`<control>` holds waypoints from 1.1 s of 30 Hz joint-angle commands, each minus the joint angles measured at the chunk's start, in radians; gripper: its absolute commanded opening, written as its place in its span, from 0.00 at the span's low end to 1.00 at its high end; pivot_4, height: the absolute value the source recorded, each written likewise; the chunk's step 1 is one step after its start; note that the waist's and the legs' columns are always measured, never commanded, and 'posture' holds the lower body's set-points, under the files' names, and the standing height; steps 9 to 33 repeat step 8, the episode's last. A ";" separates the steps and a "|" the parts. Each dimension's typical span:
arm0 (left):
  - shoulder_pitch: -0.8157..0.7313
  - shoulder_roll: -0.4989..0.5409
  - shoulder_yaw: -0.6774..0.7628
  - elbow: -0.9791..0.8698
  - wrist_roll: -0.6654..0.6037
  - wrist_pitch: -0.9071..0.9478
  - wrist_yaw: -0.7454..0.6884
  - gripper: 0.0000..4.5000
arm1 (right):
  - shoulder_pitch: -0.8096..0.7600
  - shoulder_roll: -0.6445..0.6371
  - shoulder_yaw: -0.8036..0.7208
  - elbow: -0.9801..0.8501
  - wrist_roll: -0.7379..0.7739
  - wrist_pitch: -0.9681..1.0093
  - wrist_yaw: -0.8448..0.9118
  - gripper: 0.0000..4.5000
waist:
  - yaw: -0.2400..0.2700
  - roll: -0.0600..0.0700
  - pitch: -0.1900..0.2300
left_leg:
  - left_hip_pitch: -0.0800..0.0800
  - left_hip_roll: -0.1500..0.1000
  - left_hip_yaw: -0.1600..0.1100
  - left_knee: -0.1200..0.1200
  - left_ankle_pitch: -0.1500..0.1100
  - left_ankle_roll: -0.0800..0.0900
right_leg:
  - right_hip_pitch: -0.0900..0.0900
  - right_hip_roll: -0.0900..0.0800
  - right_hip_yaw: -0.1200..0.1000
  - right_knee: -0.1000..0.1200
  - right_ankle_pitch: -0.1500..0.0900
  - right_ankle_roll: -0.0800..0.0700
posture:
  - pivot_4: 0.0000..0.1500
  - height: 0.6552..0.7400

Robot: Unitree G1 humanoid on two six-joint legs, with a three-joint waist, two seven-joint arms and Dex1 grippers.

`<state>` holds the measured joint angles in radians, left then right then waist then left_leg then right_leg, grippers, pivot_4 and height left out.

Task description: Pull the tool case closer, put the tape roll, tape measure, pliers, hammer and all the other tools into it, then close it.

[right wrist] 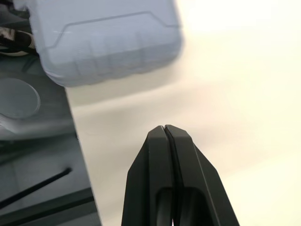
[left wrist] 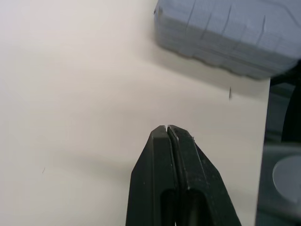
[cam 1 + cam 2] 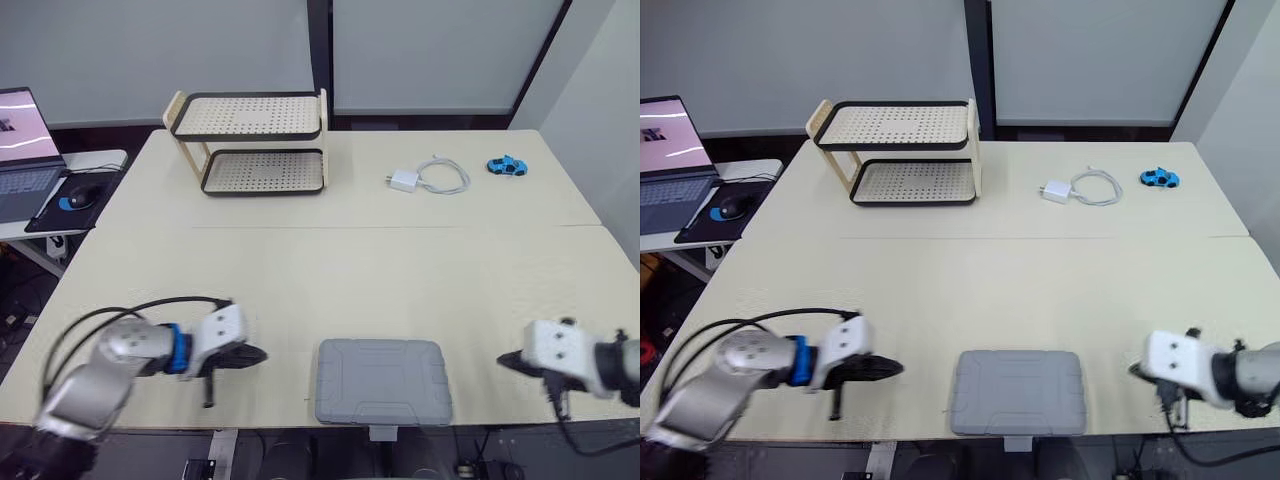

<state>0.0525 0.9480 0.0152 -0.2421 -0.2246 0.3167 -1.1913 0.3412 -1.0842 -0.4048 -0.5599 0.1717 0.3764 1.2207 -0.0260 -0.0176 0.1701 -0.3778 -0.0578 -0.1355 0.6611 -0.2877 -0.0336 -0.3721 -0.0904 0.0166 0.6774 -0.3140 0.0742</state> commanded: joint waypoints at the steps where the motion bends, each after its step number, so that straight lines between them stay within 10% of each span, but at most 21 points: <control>1: 0.059 0.020 0.114 -0.040 -0.043 -0.035 0.003 0.00 | 0.008 -0.030 -0.124 0.031 0.057 -0.033 0.091 0.01 | 0.003 0.000 0.000 | 0.000 0.000 0.000 0.000 0.000 0.000 | 0.000 0.000 0.000 0.000 0.000 0.000 | 1.00 1.00; 33: 0.078 0.008 0.151 0.003 -0.039 -0.045 0.046 0.00 | -0.022 -0.073 -0.135 0.127 0.054 -0.082 0.138 0.01 | 0.015 0.000 0.000 | 0.000 0.000 0.000 0.001 0.000 0.000 | 0.001 -0.001 0.000 0.000 0.000 0.000 | 1.00 1.00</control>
